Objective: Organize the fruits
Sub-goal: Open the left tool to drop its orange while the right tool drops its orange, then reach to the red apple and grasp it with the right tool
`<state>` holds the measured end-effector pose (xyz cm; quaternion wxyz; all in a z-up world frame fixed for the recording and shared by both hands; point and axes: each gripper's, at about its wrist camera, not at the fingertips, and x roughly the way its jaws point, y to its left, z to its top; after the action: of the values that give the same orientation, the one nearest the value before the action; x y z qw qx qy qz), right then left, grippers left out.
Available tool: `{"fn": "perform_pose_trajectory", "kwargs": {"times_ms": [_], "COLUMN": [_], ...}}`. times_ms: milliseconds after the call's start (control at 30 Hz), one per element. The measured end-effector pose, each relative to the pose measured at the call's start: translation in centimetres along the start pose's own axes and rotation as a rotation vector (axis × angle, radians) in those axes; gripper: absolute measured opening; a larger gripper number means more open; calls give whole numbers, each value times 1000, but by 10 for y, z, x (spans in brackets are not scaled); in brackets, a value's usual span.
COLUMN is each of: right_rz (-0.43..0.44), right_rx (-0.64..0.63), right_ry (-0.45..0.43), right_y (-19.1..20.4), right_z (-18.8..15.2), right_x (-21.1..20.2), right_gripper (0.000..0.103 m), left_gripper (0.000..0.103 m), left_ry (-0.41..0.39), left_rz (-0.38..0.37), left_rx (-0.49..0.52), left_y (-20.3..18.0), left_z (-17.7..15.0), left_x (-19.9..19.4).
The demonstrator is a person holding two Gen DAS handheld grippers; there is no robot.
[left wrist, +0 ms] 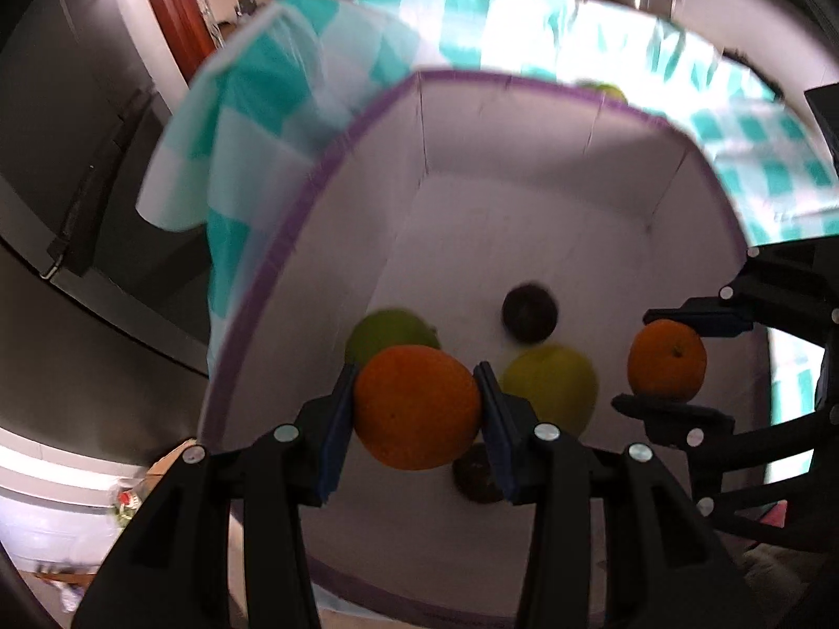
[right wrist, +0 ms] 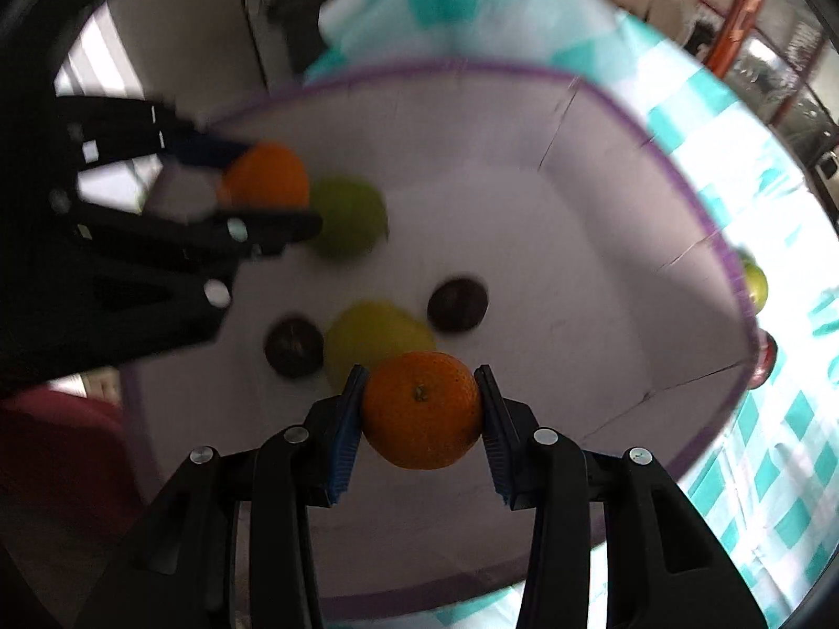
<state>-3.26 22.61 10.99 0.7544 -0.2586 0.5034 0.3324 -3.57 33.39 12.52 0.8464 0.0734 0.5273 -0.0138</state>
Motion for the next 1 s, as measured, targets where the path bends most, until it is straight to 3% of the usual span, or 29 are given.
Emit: {"fn": "perform_pose_trajectory", "kwargs": {"times_ms": [200, 367, 400, 433, 467, 500, 567, 700, 800, 1000], "right_rz": [-14, -28, -29, -32, -33, -35, -39, -17, -7, 51], "right_rx": [-48, -62, -61, -61, -63, -63, -51, 10, 45, 185], "right_ry": [129, 133, 134, 134, 133, 130, 103, 40, -25, -269], "right_y": [7, 10, 10, 11, 11, 10, 9, 1, -5, -35], "right_z": [-10, -15, -15, -15, -15, -15, -15, -14, -17, -30], "right_x": [29, 31, 31, 32, 32, 31, 27, 15, 2, -50], "right_gripper": [41, 42, 42, 42, 45, 51, 68, 70, 74, 74], "left_gripper": [45, 46, 49, 58, 69, 73, 87, 92, 93, 96], "left_ry": [88, 113, 114, 104, 89, 74, 52, 28, -9, -217], "left_rz": [3, 11, 13, 10, 4, 3, 28, 64, 134, 222], "left_rx": [-2, 18, 22, 24, 25, 29, 32, -21, -60, -76], "left_y": [3, 0, -1, -3, -4, -6, -8, -5, -4, -22], "left_z": [-5, -9, -9, -8, -7, -6, -5, -5, -4, 5], "left_x": [27, 38, 40, 39, 37, 35, 32, 28, 21, -26]}}
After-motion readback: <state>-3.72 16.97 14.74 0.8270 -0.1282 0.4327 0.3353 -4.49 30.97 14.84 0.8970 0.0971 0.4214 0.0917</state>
